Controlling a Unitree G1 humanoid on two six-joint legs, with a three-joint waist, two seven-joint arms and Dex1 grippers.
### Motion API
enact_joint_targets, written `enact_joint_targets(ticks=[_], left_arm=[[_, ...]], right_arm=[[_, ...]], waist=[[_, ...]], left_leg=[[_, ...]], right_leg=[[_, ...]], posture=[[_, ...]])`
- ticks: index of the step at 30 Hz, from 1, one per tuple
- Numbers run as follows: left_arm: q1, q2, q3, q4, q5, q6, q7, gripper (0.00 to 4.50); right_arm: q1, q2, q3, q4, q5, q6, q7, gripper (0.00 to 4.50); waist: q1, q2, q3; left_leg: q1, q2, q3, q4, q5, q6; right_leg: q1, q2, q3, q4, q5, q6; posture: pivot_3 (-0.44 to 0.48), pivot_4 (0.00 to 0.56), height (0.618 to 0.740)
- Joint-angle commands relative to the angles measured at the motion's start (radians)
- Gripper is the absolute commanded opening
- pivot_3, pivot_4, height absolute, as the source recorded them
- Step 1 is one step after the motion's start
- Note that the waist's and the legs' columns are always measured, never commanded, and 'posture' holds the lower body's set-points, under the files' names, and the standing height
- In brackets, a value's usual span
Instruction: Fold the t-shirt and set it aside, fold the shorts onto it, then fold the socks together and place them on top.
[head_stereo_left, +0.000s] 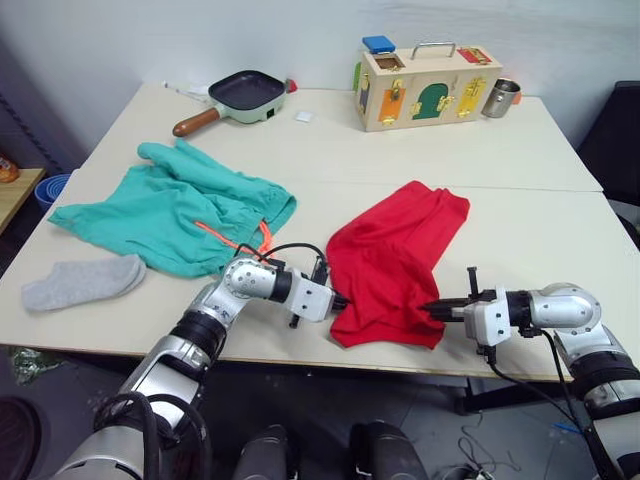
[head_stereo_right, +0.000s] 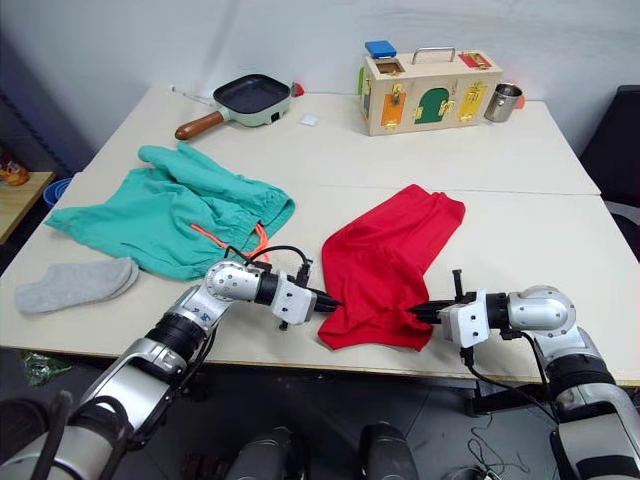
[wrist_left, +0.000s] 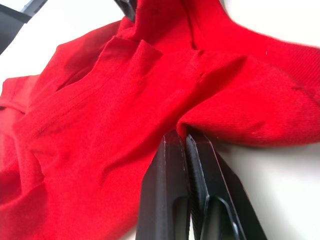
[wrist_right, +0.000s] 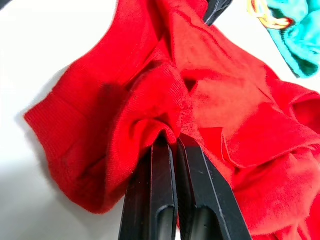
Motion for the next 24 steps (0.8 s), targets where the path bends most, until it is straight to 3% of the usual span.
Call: enact_joint_targets(ticks=[1, 7, 11, 24], left_arm=[[0.104, 0.055, 0.004, -0.159, -0.129, 0.133, -0.128, 0.02], [0.211, 0.162, 0.035, -0.394, -0.25, 0.282, -0.232, 0.02], [0.288, 0.208, 0.029, -0.548, -0.308, 0.375, -0.271, 0.02], [0.33, 0.259, 0.014, -0.729, -0.403, 0.563, -0.372, 0.02]], right_arm=[[0.055, -0.063, -0.04, -0.143, 0.094, 0.108, 0.038, 0.0], [0.194, -0.157, -0.073, -0.348, 0.164, 0.29, 0.082, 0.0], [0.359, -0.254, -0.112, -0.503, 0.202, 0.418, 0.111, 0.0], [0.52, -0.429, -0.231, -0.756, 0.297, 0.797, 0.214, 0.0]], waist=[[-0.007, 0.001, 0.001], [-0.008, 0.002, 0.003], [0.007, 0.002, 0.003], [0.019, 0.005, 0.006]], left_leg=[[0.0, 0.0, 0.0, -0.001, 0.0, 0.0], [-0.002, 0.001, -0.002, -0.002, 0.0, -0.001], [-0.002, 0.0, -0.003, -0.002, 0.0, 0.0], [-0.003, 0.0, -0.004, -0.004, -0.002, 0.0]], right_leg=[[0.0, 0.0, 0.0, 0.0, 0.0, 0.0], [0.001, 0.002, -0.001, -0.006, 0.0, 0.0], [0.002, 0.001, -0.001, -0.008, 0.0, 0.001], [0.001, 0.001, -0.002, -0.011, 0.0, 0.001]], posture=[[0.0, 0.15, 0.74], [0.0, 0.15, 0.74], [0.0, 0.15, 0.74], [0.0, 0.15, 0.74]])
